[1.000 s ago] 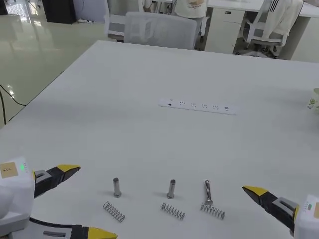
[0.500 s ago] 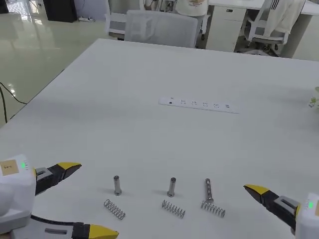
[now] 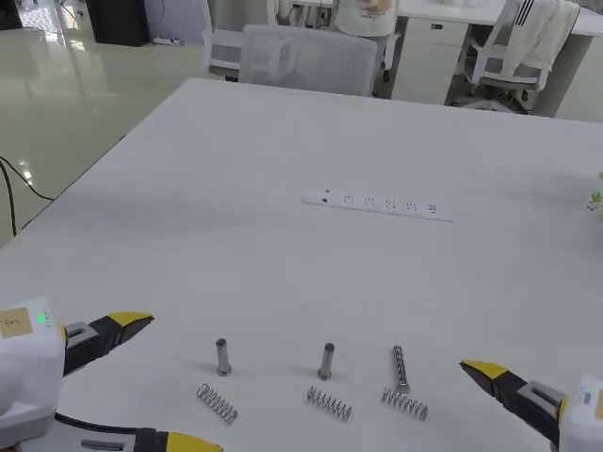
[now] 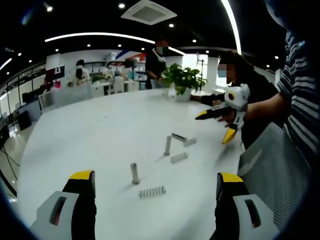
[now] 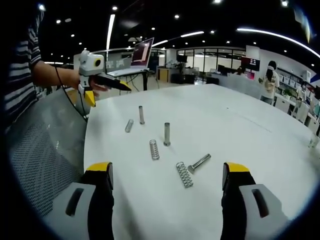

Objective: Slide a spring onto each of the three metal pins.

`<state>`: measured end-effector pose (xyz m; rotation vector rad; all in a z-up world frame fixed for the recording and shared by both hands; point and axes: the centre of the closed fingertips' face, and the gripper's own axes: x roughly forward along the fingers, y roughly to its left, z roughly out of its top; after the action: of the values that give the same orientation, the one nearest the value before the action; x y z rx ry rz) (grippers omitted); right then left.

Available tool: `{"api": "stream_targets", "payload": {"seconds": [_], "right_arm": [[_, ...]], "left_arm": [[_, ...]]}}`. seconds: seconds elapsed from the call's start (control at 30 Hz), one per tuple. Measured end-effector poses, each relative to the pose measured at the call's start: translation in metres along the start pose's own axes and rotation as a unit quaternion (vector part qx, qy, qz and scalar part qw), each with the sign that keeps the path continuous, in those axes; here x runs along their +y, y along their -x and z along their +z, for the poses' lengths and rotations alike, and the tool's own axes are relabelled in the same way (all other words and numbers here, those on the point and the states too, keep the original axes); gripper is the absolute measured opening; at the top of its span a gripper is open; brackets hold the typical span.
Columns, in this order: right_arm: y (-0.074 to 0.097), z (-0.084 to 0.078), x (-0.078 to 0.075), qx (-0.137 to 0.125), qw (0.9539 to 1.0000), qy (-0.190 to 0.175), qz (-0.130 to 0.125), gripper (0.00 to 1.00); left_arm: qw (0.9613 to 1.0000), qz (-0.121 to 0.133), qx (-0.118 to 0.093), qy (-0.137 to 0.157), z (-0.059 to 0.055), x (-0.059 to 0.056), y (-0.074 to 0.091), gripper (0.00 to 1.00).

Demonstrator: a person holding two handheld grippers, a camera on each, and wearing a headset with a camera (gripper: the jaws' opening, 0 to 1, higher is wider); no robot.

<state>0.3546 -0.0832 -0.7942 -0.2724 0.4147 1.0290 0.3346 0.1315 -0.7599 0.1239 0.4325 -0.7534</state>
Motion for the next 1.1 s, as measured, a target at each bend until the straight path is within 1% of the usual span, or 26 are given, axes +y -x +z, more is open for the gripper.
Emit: {"api": "stream_targets", "payload": {"seconds": [0.1, 0.17, 0.33, 0.43, 0.57, 0.73, 0.9, 0.93, 1.0, 1.07, 1.1], "right_arm": [[-0.001, 0.0, 0.0, 0.003, 1.0, -0.002, 0.002, 0.89], [-0.001, 0.002, -0.002, 0.003, 1.0, -0.003, 0.001, 0.87], [-0.003, 0.011, -0.009, -0.008, 0.9997, -0.021, -0.005, 0.84], [-0.006, 0.015, -0.01, -0.012, 0.9995, -0.028, -0.002, 0.8], [-0.009, 0.019, -0.014, -0.007, 0.9997, -0.023, -0.004, 0.76], [-0.013, 0.025, -0.022, -0.004, 0.9995, -0.031, -0.012, 0.69], [-0.02, 0.024, -0.034, 0.016, 0.9978, -0.062, -0.017, 0.5], [-0.022, 0.024, -0.039, 0.02, 0.9971, -0.07, -0.022, 0.48], [-0.026, 0.025, -0.047, 0.025, 0.996, -0.08, -0.032, 0.44], [-0.03, 0.026, -0.052, 0.024, 0.9944, -0.095, -0.039, 0.44], [-0.033, 0.026, -0.056, 0.025, 0.9925, -0.112, -0.042, 0.43]], "left_arm": [[1.0, 0.0, 0.003, -0.001, -0.001, 0.001, -0.001, 0.98], [1.0, -0.001, 0.001, 0.0, 0.0, 0.002, -0.001, 0.98], [1.0, -0.005, 0.002, -0.001, 0.0, 0.0, -0.001, 0.98], [1.0, -0.004, 0.003, -0.001, 0.0, 0.001, 0.0, 0.98], [1.0, -0.001, 0.002, 0.001, -0.001, 0.004, 0.002, 0.98], [1.0, 0.0, 0.002, 0.001, 0.0, 0.003, 0.001, 0.98], [1.0, -0.003, 0.005, 0.0, -0.001, 0.001, 0.0, 0.98], [1.0, -0.003, 0.004, 0.001, -0.001, 0.0, 0.0, 0.98], [1.0, -0.002, 0.004, 0.002, -0.001, 0.0, 0.0, 0.98], [1.0, -0.003, 0.005, 0.003, -0.001, 0.0, 0.001, 0.98], [1.0, -0.003, 0.006, 0.003, -0.001, 0.0, 0.001, 0.98]]}}
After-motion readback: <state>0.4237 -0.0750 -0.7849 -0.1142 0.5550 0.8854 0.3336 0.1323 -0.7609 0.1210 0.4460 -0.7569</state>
